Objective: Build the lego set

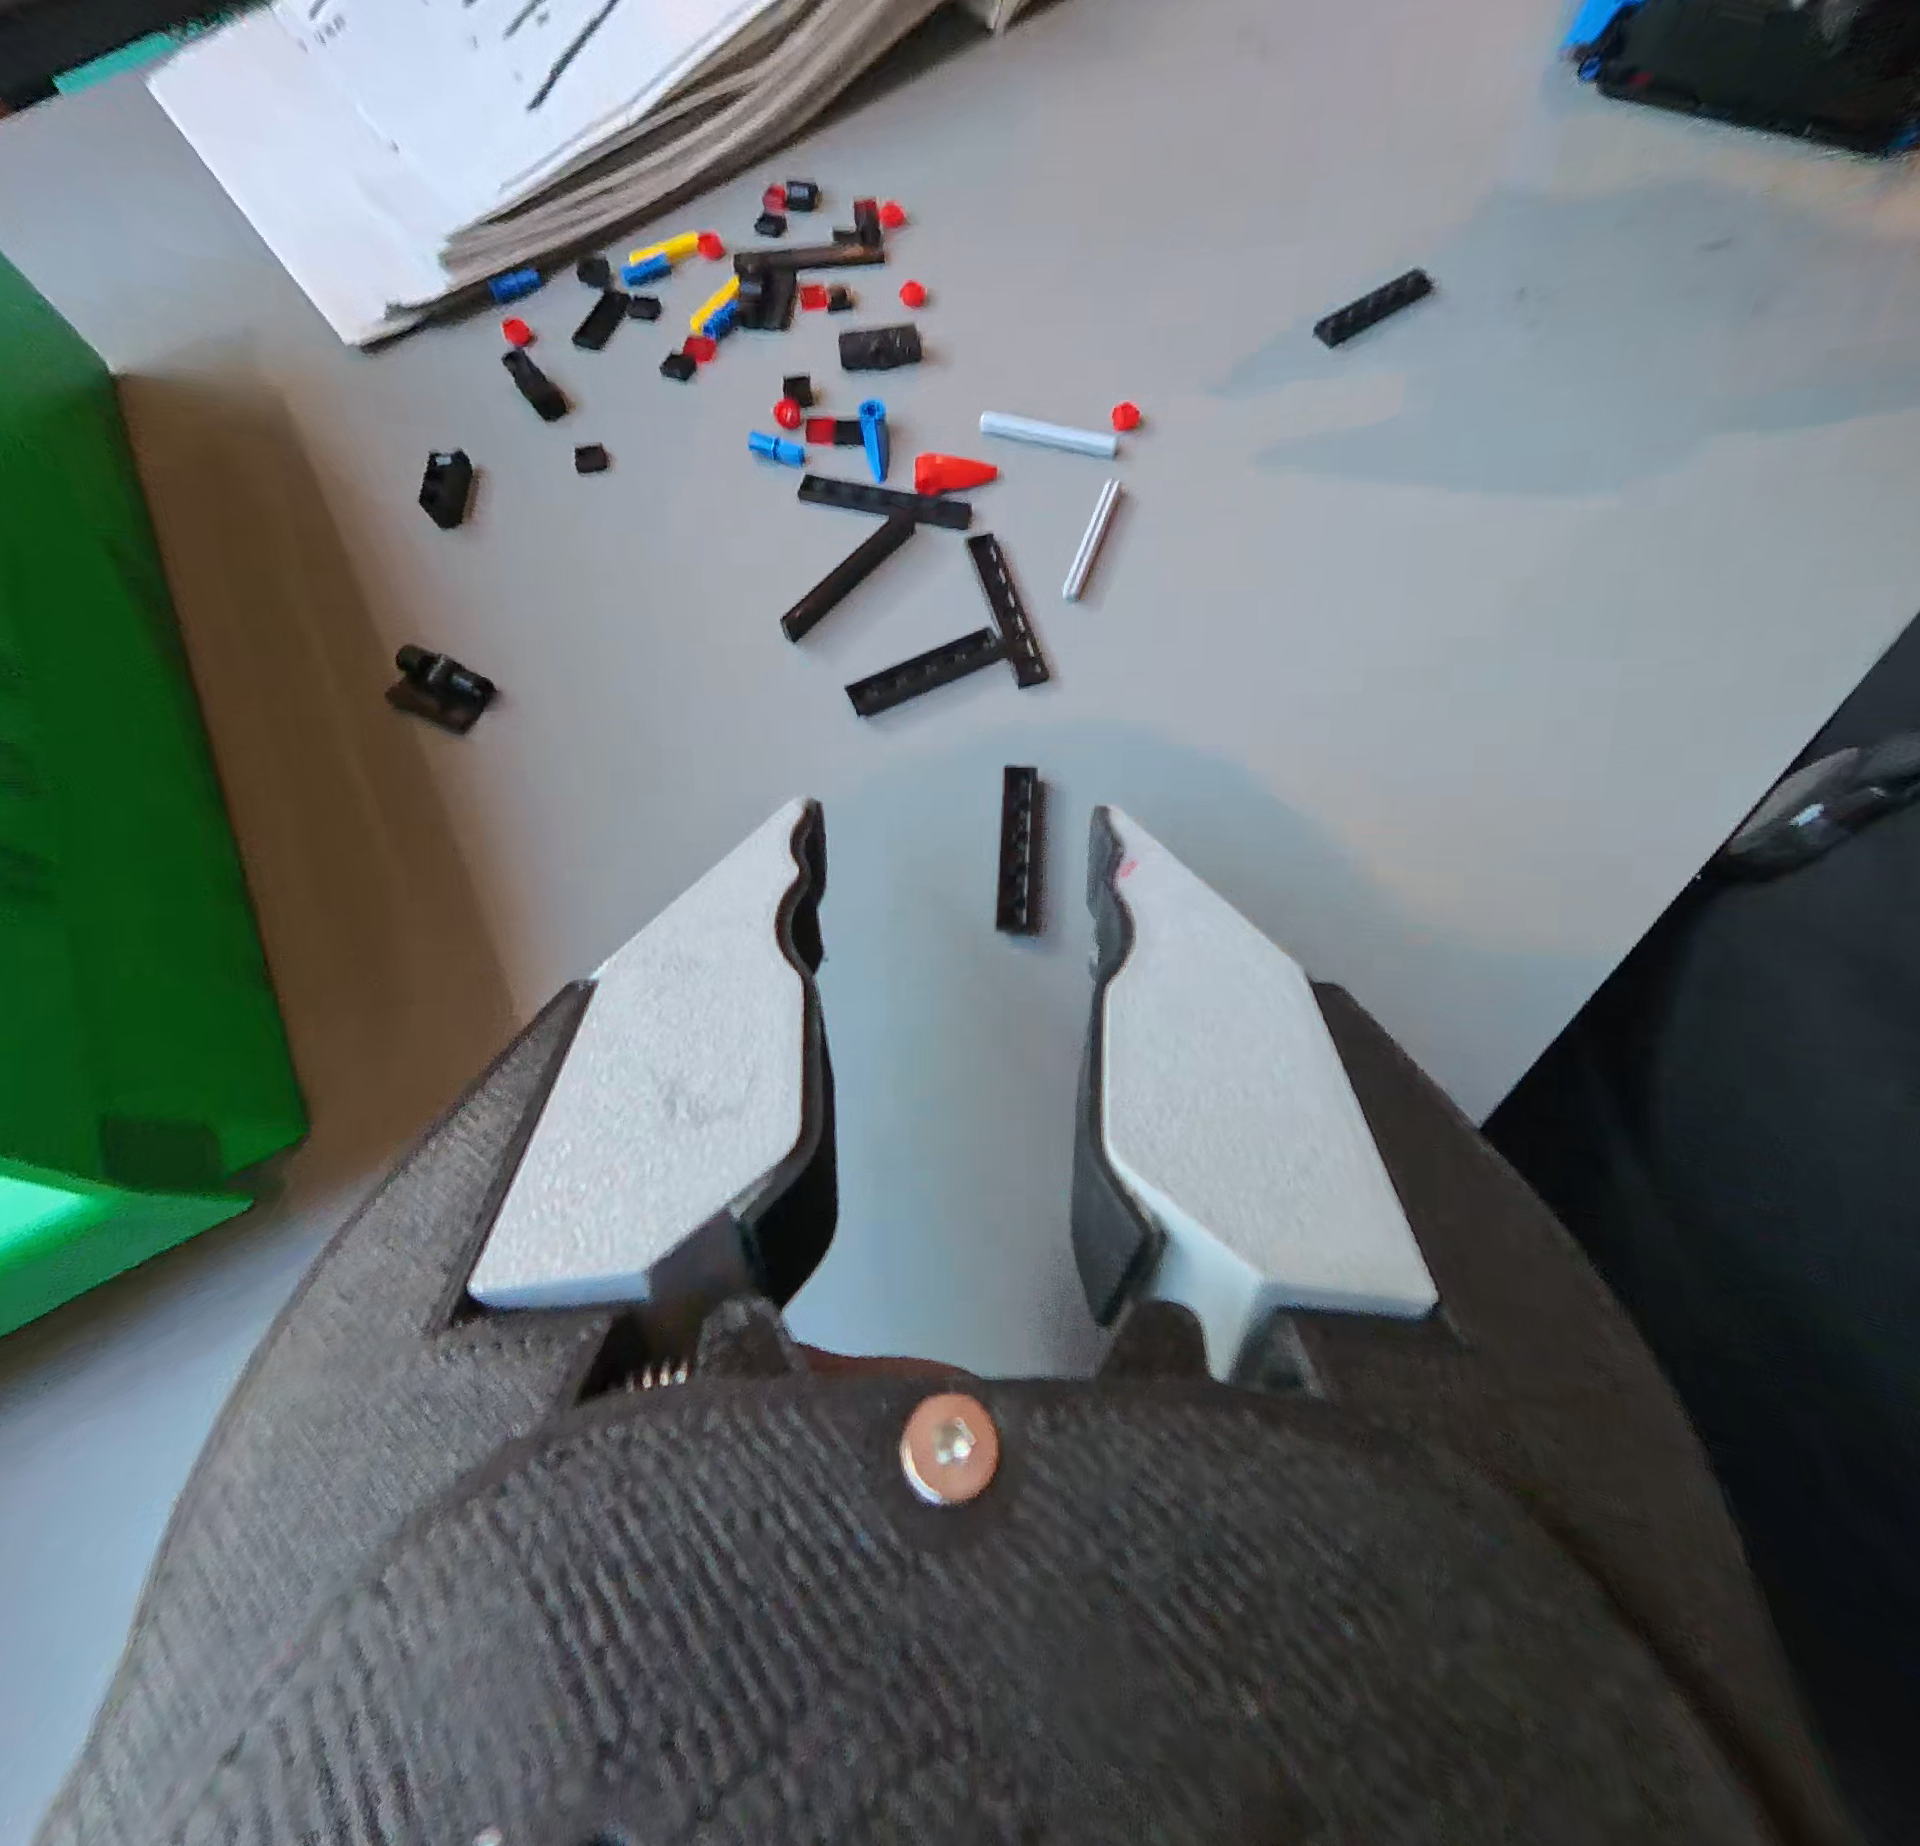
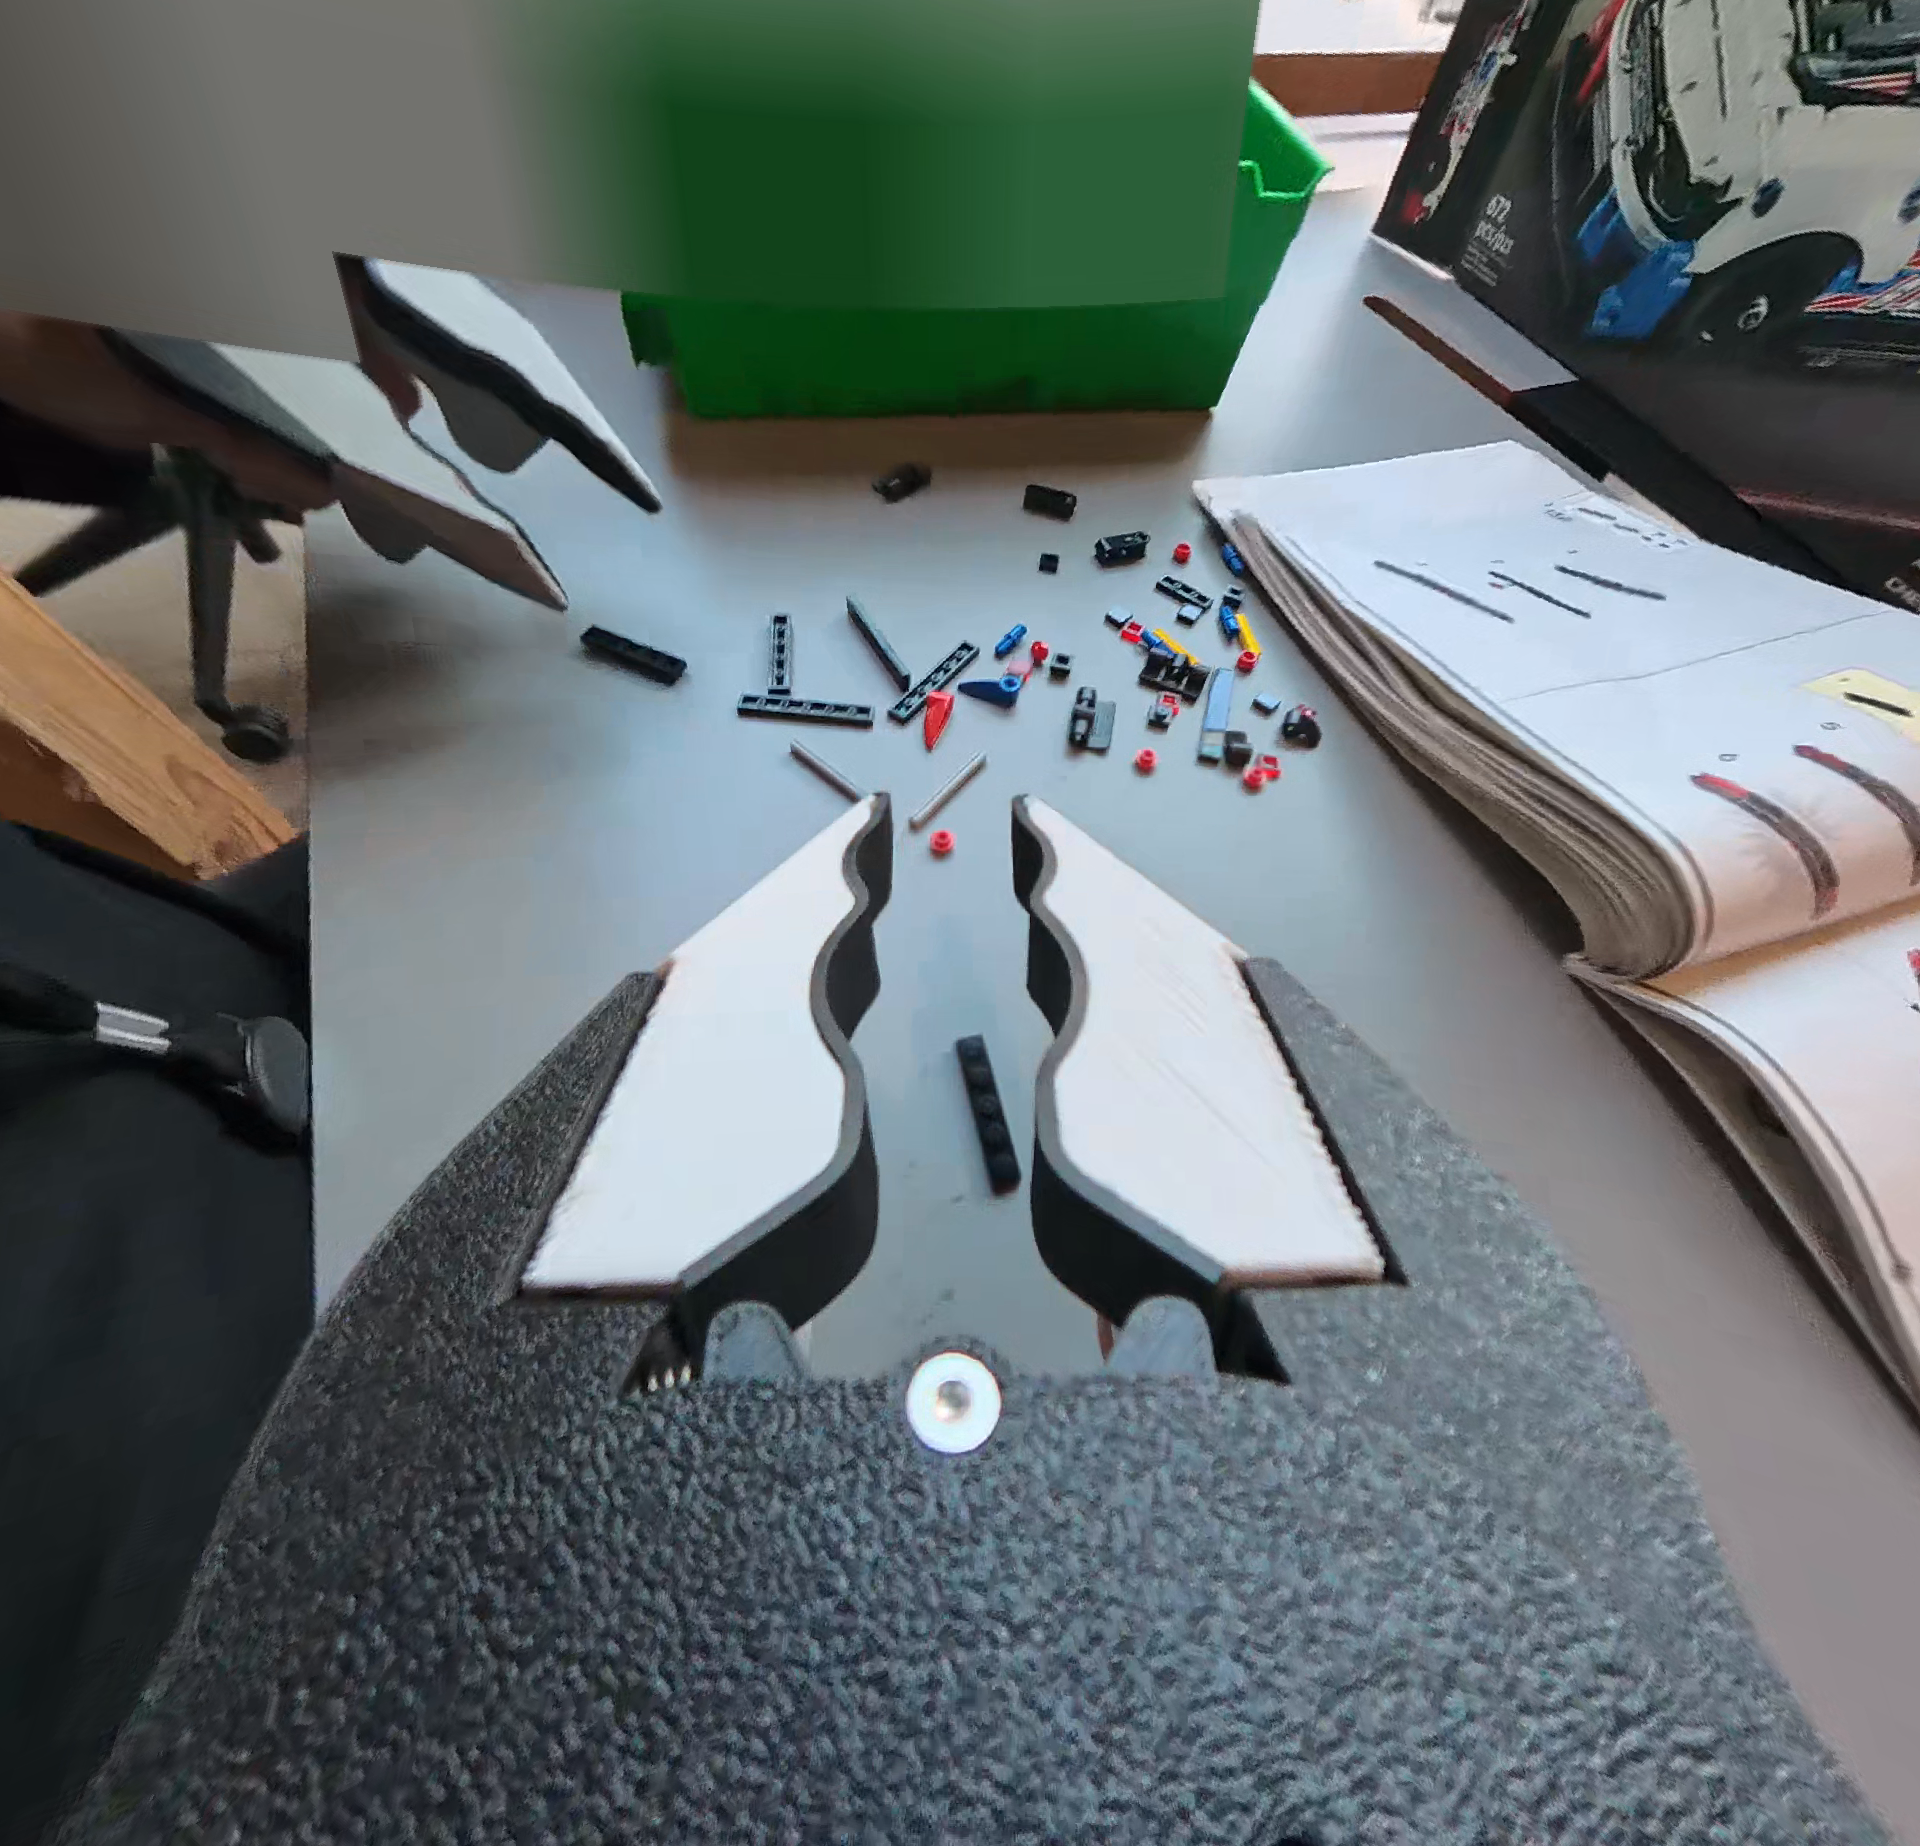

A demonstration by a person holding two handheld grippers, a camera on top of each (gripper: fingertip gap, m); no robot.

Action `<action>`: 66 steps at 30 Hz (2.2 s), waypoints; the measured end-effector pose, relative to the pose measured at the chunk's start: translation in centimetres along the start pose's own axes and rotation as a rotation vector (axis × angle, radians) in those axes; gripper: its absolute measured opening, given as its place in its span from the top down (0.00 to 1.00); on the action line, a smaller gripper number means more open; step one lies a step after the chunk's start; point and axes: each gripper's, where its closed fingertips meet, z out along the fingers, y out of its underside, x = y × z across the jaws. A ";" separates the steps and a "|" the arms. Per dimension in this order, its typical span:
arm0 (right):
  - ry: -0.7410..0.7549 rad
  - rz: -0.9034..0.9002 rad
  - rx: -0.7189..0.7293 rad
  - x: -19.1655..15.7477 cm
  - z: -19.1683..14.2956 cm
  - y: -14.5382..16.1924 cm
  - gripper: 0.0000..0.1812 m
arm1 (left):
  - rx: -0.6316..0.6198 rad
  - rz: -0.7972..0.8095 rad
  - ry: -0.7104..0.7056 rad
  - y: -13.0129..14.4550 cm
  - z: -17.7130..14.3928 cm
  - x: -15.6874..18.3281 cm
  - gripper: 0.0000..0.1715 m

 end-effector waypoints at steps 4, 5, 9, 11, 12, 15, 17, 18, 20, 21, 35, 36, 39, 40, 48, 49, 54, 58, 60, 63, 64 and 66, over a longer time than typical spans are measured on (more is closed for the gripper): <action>-0.033 -0.013 0.030 -2.5 0.7 1.0 0.87 | -0.019 -0.009 -0.003 0.6 0.3 -0.1 0.71; -0.030 -0.017 0.033 -3.0 0.8 1.2 0.86 | -0.023 -0.010 -0.007 0.7 0.4 0.0 0.71; -0.028 -0.049 0.020 -4.5 1.7 2.4 0.81 | -0.032 -0.007 -0.030 1.3 0.5 -0.2 0.71; -0.049 -0.062 0.020 -5.3 2.0 2.8 0.83 | -0.037 -0.009 -0.041 1.3 0.6 -0.4 0.70; -0.035 -0.080 0.016 -5.3 2.1 2.8 0.83 | -0.031 -0.013 -0.046 1.1 0.7 -0.5 0.70; 0.025 -0.133 0.072 -4.9 1.7 2.1 0.84 | -0.017 -0.032 -0.102 0.2 0.6 -1.8 0.71; 0.050 -0.148 0.087 -4.7 1.5 2.0 0.84 | -0.037 -0.055 -0.164 -0.1 0.6 -3.5 0.71; 0.054 -0.152 0.093 -4.7 1.4 2.0 0.84 | -0.046 -0.067 -0.186 -0.2 0.7 -4.3 0.71; 0.056 -0.145 0.087 -4.5 1.5 2.1 0.83 | -0.033 -0.093 -0.198 -0.8 0.9 -5.2 0.71; 0.050 -0.136 0.082 -4.5 1.6 2.1 0.82 | -0.021 -0.111 -0.203 -1.2 1.0 -5.6 0.71; 0.017 0.011 0.151 -3.1 0.7 1.4 0.80 | 0.008 -0.142 -0.178 -4.5 5.5 -7.6 0.69; 0.011 0.024 0.154 -3.0 0.7 1.4 0.80 | 0.004 -0.153 -0.175 -4.5 5.5 -7.8 0.68; -0.005 0.053 0.165 -2.8 0.5 1.2 0.80 | 0.037 -0.176 -0.207 -5.4 5.6 -8.8 0.67; -0.009 0.059 0.168 -2.8 0.5 1.2 0.80 | 0.046 -0.176 -0.195 -5.9 5.9 -8.7 0.65; -0.015 0.066 0.197 -2.7 0.2 0.9 0.81 | 0.113 0.123 -0.127 -12.4 10.5 -8.4 0.79; -0.015 0.064 0.197 -2.7 0.2 0.9 0.81 | 0.089 0.154 -0.122 -12.7 11.2 -8.8 0.79; -0.016 0.056 0.193 -2.8 0.3 0.9 0.81 | -0.044 0.204 -0.038 -12.4 13.4 -9.9 0.79; -0.016 0.065 0.198 -2.7 0.2 0.9 0.82 | -0.102 0.192 -0.012 -10.6 13.8 -10.1 0.81; -0.022 0.067 0.198 -2.7 0.3 0.8 0.82 | -0.101 0.180 0.020 -9.9 14.1 -9.7 0.81; -0.026 0.061 0.197 -2.8 0.4 0.8 0.82 | -0.139 0.215 0.002 -8.8 14.6 -10.0 0.81; -0.024 0.059 0.196 -2.8 0.4 0.8 0.82 | -0.140 0.227 -0.003 -8.7 14.7 -10.0 0.82; -0.021 0.056 0.196 -2.7 0.4 0.8 0.82 | -0.140 0.233 0.010 -8.6 14.9 -9.8 0.83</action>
